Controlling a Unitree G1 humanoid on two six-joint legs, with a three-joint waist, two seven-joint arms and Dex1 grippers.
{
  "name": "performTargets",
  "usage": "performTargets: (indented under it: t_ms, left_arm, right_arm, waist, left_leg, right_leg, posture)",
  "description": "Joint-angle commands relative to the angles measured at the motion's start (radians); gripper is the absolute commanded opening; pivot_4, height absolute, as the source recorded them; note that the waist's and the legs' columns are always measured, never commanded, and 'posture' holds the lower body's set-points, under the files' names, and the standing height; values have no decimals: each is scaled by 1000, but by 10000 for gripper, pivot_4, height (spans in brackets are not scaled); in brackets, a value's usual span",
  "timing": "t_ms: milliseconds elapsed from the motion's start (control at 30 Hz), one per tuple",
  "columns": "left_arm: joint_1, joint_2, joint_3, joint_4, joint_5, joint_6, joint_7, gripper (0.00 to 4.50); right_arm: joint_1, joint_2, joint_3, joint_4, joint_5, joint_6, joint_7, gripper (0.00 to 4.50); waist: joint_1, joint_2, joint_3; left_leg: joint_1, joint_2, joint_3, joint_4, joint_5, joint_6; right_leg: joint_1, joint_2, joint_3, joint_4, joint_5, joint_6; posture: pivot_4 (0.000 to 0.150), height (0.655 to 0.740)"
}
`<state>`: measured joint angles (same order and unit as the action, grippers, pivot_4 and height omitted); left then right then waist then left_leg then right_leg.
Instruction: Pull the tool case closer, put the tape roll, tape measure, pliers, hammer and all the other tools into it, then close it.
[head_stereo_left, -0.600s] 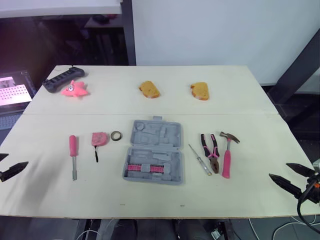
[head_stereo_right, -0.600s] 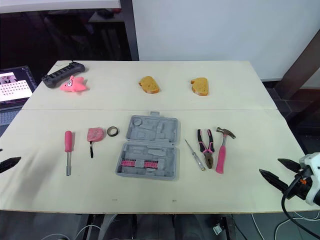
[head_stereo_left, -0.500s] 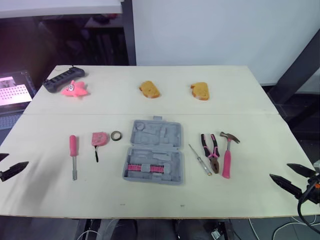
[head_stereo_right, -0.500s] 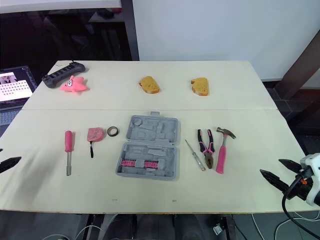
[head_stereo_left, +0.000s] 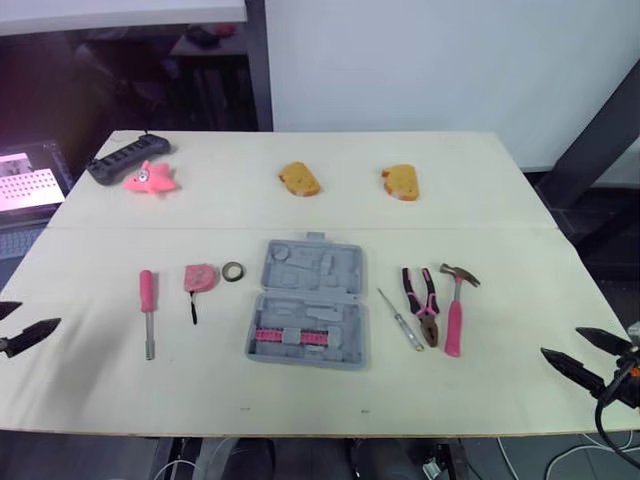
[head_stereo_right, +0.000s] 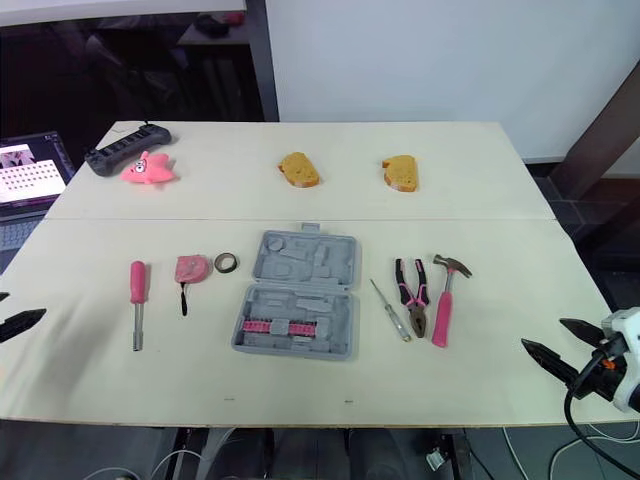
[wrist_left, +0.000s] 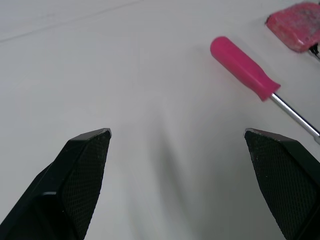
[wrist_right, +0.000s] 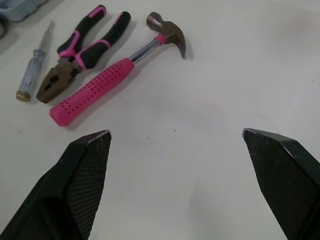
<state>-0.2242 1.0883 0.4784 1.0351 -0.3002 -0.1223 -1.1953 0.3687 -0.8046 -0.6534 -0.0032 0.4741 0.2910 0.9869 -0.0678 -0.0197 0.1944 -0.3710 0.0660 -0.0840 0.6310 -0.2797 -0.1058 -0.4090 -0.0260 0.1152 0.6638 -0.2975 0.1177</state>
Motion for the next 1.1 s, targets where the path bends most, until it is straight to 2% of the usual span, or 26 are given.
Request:
performTargets:
  t_ms: [33,100,200,267,400,433,733,933,1100]
  left_arm:
    - [-28,-64,-40,-107,-8,41,23,44748]
    - [-34,-120,-66,-187,-15,93,41,44748]
    - [-4,-289,-168,-480,-36,195,90,35976]
    - [7,-361,-223,-636,-51,265,110,25412]
    - [-51,-453,-329,-728,-3,327,176,3663]
    - [-64,-464,-349,-732,6,334,183,0]
    - [-193,-513,-515,-577,157,286,223,0]
    - [-260,-567,-605,-460,248,230,247,0]
    - [-265,-606,-640,-472,267,222,225,0]
  right_arm:
    - [-60,27,46,-142,29,52,-76,45000]
    - [-112,54,88,-219,45,87,-133,45000]
    - [-240,109,282,-345,-10,181,-257,35798]
    - [-288,121,393,-394,-56,222,-297,26311]
    - [-416,147,608,-407,-155,317,-374,4916]
    - [-439,153,646,-410,-168,340,-383,374]
    - [-586,197,911,-338,-365,486,-486,374]
    - [-659,236,989,-232,-442,530,-516,374]
    - [-738,285,1003,-149,-466,556,-521,374]
  waist:
    - [0,1,0]
    - [0,3,-2]
    - [-1,4,-2]
    - [2,4,-2]
    - [11,3,-2]
    - [12,3,-3]
    - [17,3,-3]
    - [27,4,-3]
    - [27,6,-5]
  left_leg:
    - [0,0,0,0,0,0]
    - [1,0,0,1,0,0]
    - [1,0,-1,1,0,0]
    - [0,0,-1,3,0,0]
    - [-2,0,-4,4,0,0]
    - [-2,0,-4,4,0,0]
    - [-2,-1,-4,6,0,0]
    - [-2,-1,-5,7,0,0]
    - [-2,-1,-6,13,-2,3]
  right_leg:
    - [0,0,0,0,0,0]
    - [1,0,0,1,0,0]
    - [1,0,0,2,0,0]
    - [1,0,0,3,1,1]
    - [0,0,-3,3,1,1]
    - [0,0,-3,3,1,0]
    - [1,0,-3,3,1,0]
    - [2,0,-4,3,1,0]
    - [6,-1,-5,3,2,1]
  posture:
    - [1500,7400]
    - [1500,7400]
    - [1500,7400]
    - [1500,7400]
    - [1500,7400]
    - [1500,7400]
    - [1500,7400]
    - [1500,7400]
    - [1500,7400]
